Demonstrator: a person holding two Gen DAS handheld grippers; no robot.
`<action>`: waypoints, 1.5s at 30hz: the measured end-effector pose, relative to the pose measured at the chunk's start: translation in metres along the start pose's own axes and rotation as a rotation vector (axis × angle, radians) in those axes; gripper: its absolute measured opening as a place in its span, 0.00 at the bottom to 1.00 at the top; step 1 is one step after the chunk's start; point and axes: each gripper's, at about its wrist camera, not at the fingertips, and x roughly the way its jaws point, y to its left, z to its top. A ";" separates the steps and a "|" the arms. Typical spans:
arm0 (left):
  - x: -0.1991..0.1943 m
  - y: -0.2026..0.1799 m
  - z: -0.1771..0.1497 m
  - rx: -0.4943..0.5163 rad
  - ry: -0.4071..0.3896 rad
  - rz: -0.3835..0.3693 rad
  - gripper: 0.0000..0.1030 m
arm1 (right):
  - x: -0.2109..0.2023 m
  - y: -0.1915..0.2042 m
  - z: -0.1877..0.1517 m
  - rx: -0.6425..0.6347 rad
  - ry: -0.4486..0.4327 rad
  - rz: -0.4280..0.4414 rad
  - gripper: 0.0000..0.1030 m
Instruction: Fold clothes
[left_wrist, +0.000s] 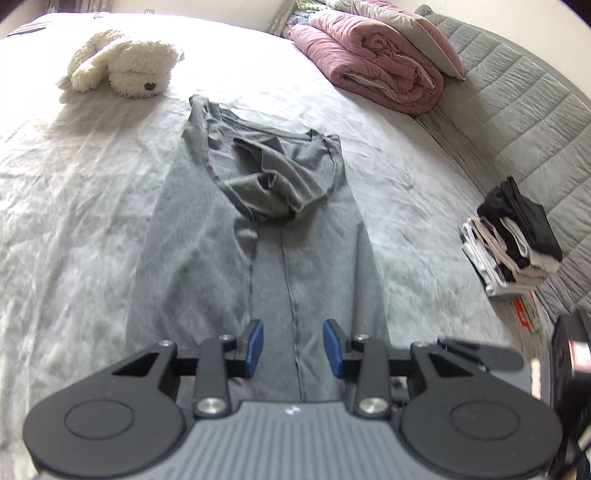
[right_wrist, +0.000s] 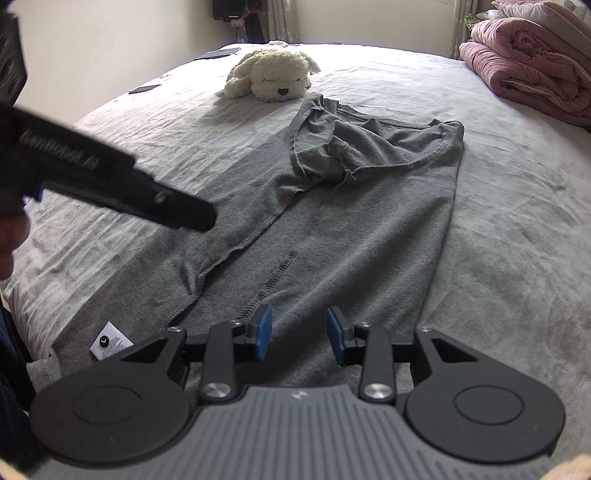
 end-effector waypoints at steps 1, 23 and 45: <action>0.007 0.002 0.011 -0.010 -0.017 0.010 0.42 | 0.001 0.004 -0.001 -0.014 0.000 0.003 0.37; 0.129 -0.002 0.090 -0.037 -0.083 0.073 0.31 | 0.023 0.033 -0.008 -0.074 0.044 0.030 0.37; 0.115 0.000 0.101 0.077 -0.200 0.132 0.02 | 0.023 0.026 -0.009 -0.018 0.022 0.005 0.15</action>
